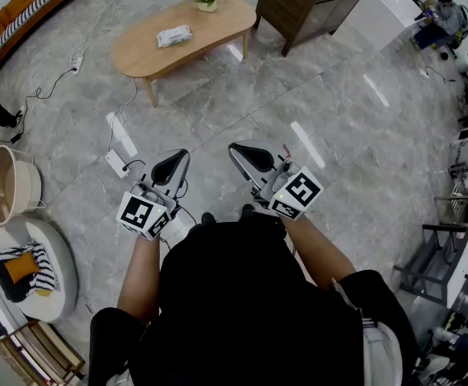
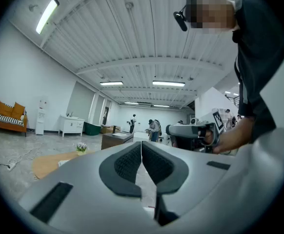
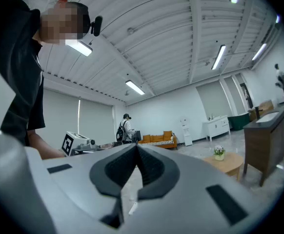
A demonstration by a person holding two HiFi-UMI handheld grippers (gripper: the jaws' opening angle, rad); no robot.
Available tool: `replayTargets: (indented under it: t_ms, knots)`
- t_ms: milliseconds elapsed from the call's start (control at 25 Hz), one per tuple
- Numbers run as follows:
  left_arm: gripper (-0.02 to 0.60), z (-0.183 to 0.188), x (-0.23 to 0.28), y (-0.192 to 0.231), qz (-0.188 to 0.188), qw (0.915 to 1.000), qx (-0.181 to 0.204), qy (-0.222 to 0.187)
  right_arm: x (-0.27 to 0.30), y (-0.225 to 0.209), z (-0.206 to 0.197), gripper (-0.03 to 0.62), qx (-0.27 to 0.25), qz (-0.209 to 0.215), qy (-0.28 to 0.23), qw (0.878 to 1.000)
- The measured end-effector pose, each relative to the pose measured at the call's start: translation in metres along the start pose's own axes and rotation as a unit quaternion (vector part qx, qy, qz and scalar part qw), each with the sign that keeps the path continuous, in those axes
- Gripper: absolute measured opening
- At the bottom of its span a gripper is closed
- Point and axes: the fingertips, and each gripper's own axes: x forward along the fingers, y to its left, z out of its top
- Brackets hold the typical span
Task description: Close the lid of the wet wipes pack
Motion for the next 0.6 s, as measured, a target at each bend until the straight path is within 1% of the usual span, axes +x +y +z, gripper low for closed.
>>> replayTargets:
  t_ms: [280,600]
  knots:
    - [0.017,0.0,-0.005,0.003,-0.008,1.0,0.001,0.003,0.006,0.006,-0.002,0.009,0.0,0.003,0.002,1.0]
    - [0.017,-0.006,-0.014,0.008,-0.022,0.9997,-0.004,0.006,0.006,0.012,-0.009,0.009,0.003,-0.012,0.009,1.0]
